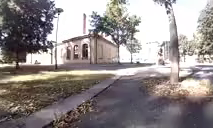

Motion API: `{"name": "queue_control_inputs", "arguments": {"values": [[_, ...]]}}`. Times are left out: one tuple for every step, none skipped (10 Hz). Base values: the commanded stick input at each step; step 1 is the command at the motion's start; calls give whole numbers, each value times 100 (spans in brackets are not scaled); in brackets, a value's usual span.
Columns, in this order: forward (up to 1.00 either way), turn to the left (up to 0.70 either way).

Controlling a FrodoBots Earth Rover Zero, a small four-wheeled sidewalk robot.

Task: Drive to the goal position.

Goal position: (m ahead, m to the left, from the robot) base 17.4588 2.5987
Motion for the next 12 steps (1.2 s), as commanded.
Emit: {"name": "queue_control_inputs", "arguments": {"values": [[70,-4],[70,-33],[70,-35],[70,-35],[70,-35],[70,-32],[70,0],[70,0],[70,0],[70,0],[70,0],[70,0]]}}
